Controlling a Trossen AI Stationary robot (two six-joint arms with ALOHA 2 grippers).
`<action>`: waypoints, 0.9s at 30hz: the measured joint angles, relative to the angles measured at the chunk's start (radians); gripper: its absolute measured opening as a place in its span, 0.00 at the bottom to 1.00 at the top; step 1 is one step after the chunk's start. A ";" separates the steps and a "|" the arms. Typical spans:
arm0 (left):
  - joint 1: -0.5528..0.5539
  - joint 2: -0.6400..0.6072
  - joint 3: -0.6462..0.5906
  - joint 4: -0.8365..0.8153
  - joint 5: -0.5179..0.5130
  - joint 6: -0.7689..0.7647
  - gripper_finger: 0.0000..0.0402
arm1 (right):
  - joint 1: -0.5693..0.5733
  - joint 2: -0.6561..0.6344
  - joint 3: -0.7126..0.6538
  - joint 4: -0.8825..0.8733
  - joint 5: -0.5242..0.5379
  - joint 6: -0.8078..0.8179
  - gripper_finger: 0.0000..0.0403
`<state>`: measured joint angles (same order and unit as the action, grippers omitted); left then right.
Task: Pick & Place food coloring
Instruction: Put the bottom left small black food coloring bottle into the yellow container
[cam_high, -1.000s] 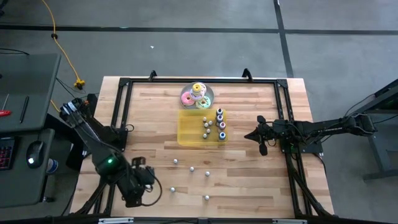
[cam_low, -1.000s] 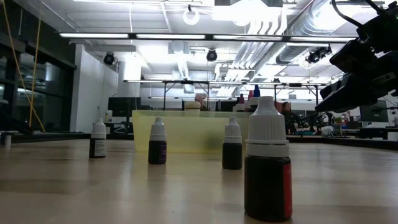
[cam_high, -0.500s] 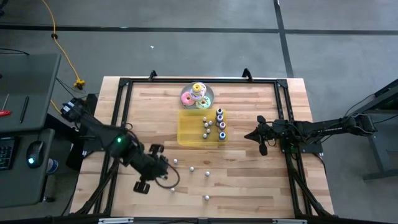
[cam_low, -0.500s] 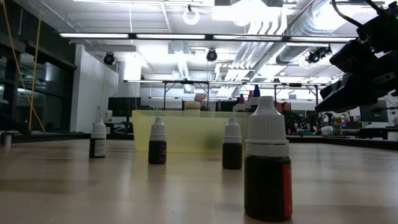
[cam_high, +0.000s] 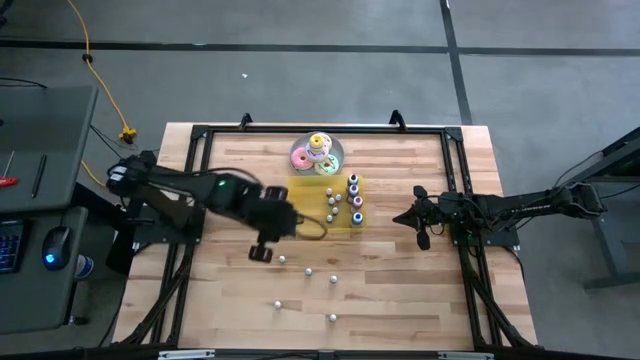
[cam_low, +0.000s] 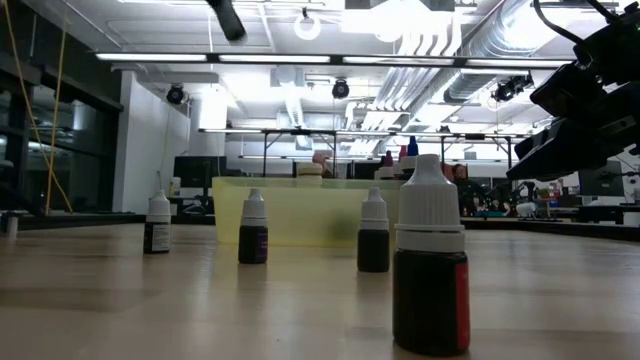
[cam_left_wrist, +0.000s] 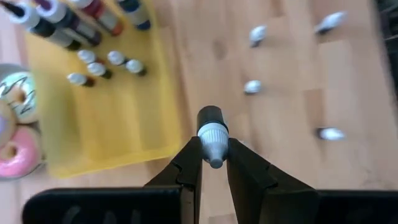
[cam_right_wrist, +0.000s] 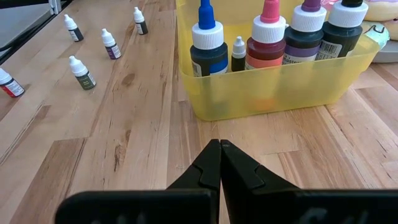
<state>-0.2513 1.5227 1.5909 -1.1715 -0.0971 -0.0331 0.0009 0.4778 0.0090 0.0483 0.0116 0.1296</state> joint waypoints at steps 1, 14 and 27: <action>0.021 0.015 0.000 0.001 0.000 0.019 0.12 | 0.000 0.000 0.000 0.000 0.000 0.000 0.00; 0.185 0.219 0.082 -0.036 0.025 0.279 0.12 | 0.000 0.000 0.000 0.000 0.000 0.000 0.00; 0.333 0.611 0.519 -0.257 -0.024 0.342 0.12 | 0.000 0.000 0.000 -0.005 0.000 0.000 0.00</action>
<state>0.0814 2.1341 2.1102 -1.4281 -0.1209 0.3088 0.0008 0.4774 0.0090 0.0429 0.0116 0.1299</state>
